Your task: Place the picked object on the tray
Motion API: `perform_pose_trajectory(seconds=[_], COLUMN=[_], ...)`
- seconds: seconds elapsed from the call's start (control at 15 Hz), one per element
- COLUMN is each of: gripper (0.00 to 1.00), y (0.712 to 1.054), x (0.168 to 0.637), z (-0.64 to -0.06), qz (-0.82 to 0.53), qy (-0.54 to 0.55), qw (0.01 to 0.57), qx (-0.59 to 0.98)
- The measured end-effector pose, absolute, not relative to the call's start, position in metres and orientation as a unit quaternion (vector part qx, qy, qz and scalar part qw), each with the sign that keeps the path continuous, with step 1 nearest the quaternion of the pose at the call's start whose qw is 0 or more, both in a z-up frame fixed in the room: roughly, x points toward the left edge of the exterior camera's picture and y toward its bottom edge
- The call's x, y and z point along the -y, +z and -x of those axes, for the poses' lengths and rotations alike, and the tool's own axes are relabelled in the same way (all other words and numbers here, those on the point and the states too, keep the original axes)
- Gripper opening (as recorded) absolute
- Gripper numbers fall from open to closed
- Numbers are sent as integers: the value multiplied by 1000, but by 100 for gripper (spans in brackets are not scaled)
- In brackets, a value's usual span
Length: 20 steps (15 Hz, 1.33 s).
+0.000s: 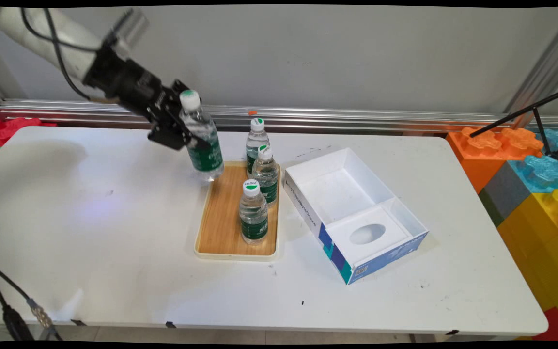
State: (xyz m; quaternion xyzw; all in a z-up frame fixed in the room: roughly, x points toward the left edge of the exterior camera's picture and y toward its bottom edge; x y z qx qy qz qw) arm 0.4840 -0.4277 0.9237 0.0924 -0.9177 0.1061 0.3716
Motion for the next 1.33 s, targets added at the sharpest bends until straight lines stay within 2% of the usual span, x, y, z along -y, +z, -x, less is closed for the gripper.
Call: perform_pose_trajectory(seconds=[0.47,1.13,1.2,1.33], gripper=[0,0,100,100], y=[838,796,795,791], x=[461,485,487,489], z=[-489,-486,-485,-484], qz=[-51,-8,-4,3], qy=[83,76,76,75], qw=[381,380,379,378], qx=[919,922,922,923])
